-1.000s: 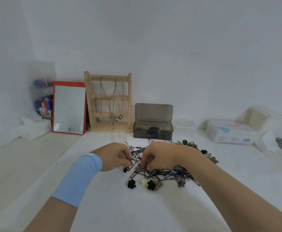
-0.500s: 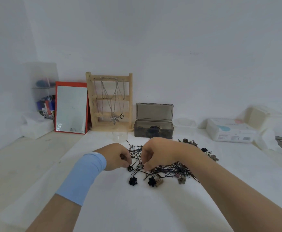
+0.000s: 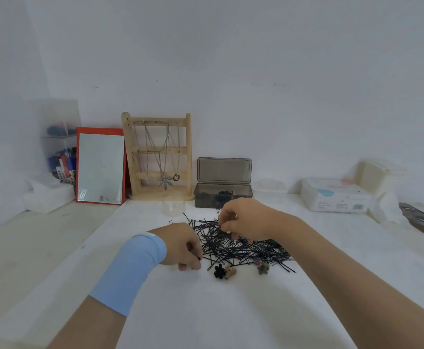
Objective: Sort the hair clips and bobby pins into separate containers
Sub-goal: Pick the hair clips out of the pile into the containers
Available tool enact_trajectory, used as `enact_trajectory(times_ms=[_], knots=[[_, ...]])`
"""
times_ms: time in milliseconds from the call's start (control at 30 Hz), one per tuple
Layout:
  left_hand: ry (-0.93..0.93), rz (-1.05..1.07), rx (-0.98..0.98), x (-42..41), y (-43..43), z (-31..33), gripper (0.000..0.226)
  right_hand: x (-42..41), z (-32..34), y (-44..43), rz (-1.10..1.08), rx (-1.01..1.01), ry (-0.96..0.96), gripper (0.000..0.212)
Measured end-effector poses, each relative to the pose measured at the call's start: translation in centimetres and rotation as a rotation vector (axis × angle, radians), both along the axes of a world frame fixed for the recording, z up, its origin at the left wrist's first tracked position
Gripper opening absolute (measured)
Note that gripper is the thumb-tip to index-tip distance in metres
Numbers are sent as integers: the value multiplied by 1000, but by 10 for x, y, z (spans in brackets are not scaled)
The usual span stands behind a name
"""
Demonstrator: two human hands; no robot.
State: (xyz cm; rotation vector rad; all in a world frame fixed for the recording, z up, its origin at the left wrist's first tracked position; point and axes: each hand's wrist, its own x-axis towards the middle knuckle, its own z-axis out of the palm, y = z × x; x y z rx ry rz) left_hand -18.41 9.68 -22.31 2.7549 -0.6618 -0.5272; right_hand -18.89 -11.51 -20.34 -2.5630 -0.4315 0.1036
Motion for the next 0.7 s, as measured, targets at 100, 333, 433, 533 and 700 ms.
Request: enact_trajectory(times_ms=[100, 333, 433, 533, 700], knots=[[-15, -8, -75, -1, -5, 5, 14, 1, 7, -1, -45, -18, -88, 19], [-26, -134, 6, -7, -35, -9, 25, -6, 5, -8, 78, -171, 106, 15], [-91, -118, -7, -6, -38, -17, 32, -11, 0, -2, 115, -275, 150, 31], [-87, -86, -79, 0, -26, -10, 18, -13, -7, 4, 153, -318, 220, 34], [-158, 31, -166, 14, 11, 13, 18, -8, -19, 7, 252, -409, 225, 27]])
